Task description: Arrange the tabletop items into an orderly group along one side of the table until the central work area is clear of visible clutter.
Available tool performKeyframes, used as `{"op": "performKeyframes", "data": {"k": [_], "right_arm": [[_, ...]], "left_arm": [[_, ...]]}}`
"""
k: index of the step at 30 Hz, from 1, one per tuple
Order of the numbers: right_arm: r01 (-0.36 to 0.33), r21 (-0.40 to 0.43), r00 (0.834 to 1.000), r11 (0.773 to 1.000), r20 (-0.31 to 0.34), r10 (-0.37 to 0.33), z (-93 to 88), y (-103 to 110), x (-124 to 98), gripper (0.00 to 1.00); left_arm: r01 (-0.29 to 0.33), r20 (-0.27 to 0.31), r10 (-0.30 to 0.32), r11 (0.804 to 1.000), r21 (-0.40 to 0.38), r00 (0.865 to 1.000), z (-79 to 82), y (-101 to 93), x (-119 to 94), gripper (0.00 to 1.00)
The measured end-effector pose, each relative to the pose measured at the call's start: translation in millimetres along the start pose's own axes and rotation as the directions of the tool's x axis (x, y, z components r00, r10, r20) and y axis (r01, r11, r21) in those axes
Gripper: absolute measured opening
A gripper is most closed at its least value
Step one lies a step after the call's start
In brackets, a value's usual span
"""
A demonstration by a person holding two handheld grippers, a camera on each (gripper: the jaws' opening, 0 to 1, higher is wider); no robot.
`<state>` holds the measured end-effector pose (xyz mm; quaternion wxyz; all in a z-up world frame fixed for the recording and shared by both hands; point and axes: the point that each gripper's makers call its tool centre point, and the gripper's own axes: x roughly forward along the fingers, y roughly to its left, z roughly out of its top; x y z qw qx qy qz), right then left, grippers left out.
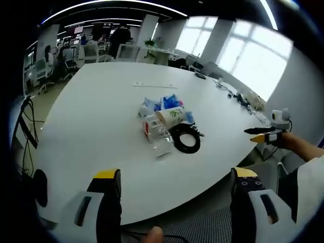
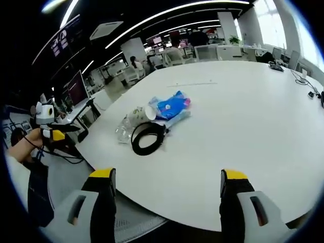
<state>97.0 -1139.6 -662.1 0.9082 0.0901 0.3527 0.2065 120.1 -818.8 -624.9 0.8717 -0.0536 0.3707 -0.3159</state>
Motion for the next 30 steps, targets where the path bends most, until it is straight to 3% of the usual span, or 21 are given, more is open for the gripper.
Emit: {"op": "performKeyframes", "data": {"k": [16,30], "right_arm": [[-0.014,-0.031,1.0,0.999,-0.011,0.014,1.3,1,3,0.83],[-0.025,-0.047,0.999,0.999,-0.022,0.024,6.8,1,9,0.82]], "left_arm": [[-0.008,-0.006,0.008,1.0,-0.019,1.0,-6.5,1.8,1,0.87],[0.004,-0.023,-0.004,1.0,-0.009,1.0,-2.2,1.9,11,0.86]]}}
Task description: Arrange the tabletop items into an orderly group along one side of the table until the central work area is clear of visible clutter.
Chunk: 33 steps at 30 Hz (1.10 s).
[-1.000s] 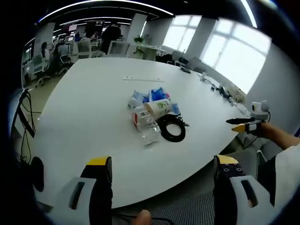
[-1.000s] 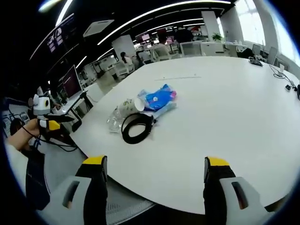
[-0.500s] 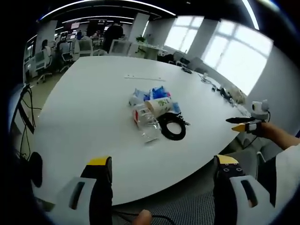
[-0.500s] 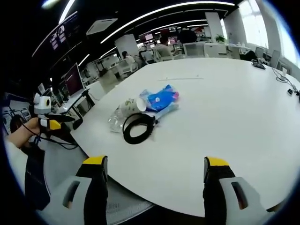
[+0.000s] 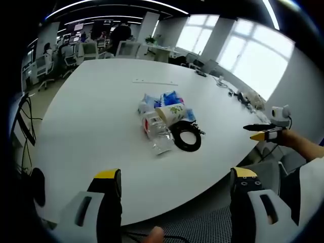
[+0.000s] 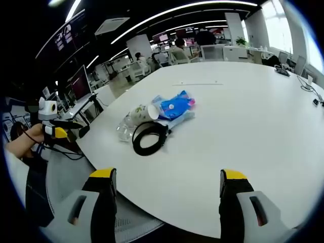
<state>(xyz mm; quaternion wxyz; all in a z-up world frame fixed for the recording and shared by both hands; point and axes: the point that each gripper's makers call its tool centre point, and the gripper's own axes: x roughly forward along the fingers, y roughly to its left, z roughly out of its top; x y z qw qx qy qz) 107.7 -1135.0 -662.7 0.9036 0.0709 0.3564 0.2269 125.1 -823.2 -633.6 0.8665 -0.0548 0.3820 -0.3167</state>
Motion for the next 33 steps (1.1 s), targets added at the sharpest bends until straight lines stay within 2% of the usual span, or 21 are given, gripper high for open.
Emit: {"op": "performKeyframes", "data": {"k": [12,21,26,30,33], "right_arm": [[-0.009,-0.021,1.0,1.0,-0.016,0.009,0.6,0,5,0.82],[-0.032,-0.106,0.998,0.994,-0.063,0.026,2.6,0,18,0.81],[-0.071,-0.2,0.994,0.977,-0.099,0.052,5.4,8,27,0.81],[-0.1,-0.241,0.99,0.965,-0.123,0.072,5.1,16,34,0.81],[-0.138,-0.302,0.982,0.943,-0.166,0.091,1.8,23,41,0.81]], "left_arm": [[0.013,-0.021,-0.012,1.0,0.013,1.0,-0.1,-0.3,9,0.86],[0.029,-0.036,-0.028,0.999,0.029,0.999,3.9,-3.5,20,0.86],[0.033,-0.053,-0.031,0.999,0.039,0.998,3.2,-2.1,25,0.86],[0.036,-0.053,-0.034,0.999,0.037,0.998,5.0,-1.0,28,0.86],[0.037,-0.063,-0.035,0.998,0.041,0.997,3.7,-1.1,31,0.85]]}}
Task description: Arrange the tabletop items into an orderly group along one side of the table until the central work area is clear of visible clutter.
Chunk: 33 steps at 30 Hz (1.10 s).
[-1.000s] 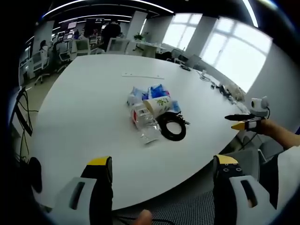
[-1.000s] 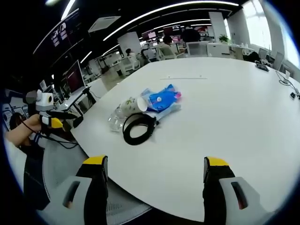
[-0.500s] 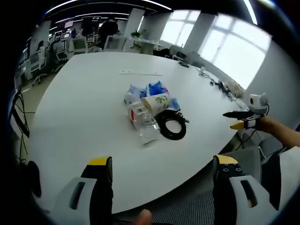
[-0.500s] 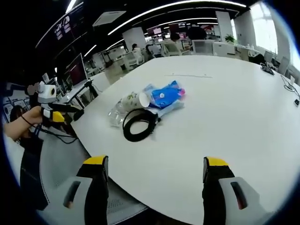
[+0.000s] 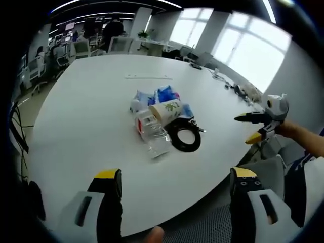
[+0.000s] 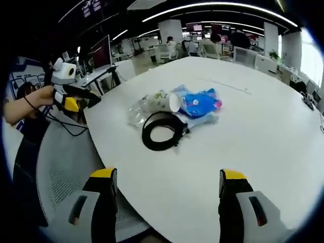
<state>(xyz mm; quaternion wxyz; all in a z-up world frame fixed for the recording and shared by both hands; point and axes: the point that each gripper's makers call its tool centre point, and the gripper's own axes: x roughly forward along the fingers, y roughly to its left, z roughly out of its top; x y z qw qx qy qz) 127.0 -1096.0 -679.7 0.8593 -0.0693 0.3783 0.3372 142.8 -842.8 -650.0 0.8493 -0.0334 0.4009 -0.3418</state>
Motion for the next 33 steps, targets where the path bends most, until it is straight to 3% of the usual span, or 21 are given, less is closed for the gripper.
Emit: {"op": "performKeyframes", "data": {"k": [8,14,17,33], "right_arm": [[-0.043,-0.063,0.999,0.997,0.007,0.044,19.2,11,8,0.81],[-0.097,-0.108,0.994,0.989,0.031,0.101,45.5,19,17,0.81],[-0.104,-0.164,0.994,0.981,0.023,0.109,56.3,21,20,0.81],[-0.144,-0.278,0.988,0.95,0.007,0.152,96.8,26,42,0.81]], "left_arm": [[0.005,-0.019,-0.005,1.0,0.004,1.0,-2.6,-0.1,4,0.86],[0.012,-0.033,-0.011,0.999,0.03,0.999,1.4,1.3,9,0.86],[0.013,-0.037,-0.012,0.999,0.042,0.999,3.8,2.6,11,0.86],[0.014,-0.055,-0.01,0.997,0.07,0.998,9.8,11.4,13,0.86]]}}
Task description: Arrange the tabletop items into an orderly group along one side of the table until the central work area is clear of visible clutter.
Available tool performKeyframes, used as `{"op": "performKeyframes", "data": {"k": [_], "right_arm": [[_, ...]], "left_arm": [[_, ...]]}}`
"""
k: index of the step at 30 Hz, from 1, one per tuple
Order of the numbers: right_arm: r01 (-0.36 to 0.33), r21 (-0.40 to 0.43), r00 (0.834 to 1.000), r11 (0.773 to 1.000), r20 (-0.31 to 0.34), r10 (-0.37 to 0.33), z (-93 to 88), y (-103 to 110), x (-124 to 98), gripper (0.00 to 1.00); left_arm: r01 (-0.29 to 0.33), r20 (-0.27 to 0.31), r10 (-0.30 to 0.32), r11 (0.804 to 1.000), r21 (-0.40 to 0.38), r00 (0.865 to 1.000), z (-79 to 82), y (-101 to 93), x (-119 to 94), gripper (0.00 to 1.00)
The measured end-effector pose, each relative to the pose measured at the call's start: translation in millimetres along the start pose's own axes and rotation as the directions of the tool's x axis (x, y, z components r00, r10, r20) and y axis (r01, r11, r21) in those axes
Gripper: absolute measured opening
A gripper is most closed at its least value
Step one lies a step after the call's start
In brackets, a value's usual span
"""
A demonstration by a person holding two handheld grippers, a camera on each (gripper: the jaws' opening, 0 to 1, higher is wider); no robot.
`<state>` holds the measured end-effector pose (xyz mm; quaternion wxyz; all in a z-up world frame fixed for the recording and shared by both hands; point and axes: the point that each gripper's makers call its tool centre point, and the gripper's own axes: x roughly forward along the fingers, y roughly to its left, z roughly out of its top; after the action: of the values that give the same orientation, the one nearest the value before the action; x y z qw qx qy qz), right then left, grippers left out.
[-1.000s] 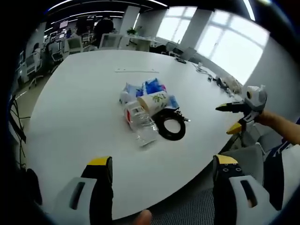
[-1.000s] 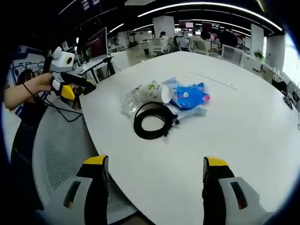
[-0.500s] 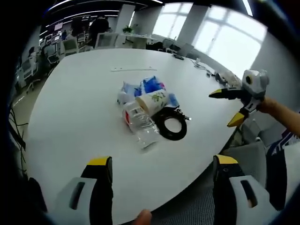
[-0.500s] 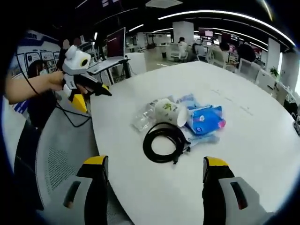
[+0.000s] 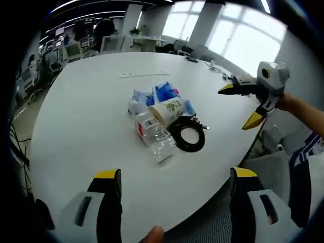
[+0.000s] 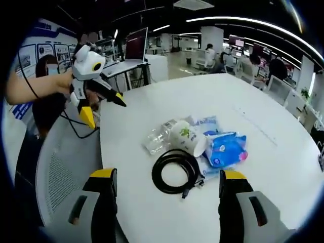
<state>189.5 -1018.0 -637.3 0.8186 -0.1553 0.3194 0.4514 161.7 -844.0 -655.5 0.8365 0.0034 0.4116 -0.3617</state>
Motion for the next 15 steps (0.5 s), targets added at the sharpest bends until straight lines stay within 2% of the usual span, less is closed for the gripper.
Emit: {"op": "performKeyframes", "data": {"k": [12,15], "right_arm": [[-0.038,-0.075,0.999,0.996,0.0,0.038,31.6,-10,28,0.82],[-0.039,-0.074,0.999,0.997,0.007,0.039,40.7,-14,35,0.83]], "left_arm": [[-0.031,0.051,0.032,0.999,-0.033,0.998,9.9,8.7,-16,0.88],[-0.072,0.083,0.077,0.996,-0.06,0.994,12.2,16.9,-22,0.89]]}}
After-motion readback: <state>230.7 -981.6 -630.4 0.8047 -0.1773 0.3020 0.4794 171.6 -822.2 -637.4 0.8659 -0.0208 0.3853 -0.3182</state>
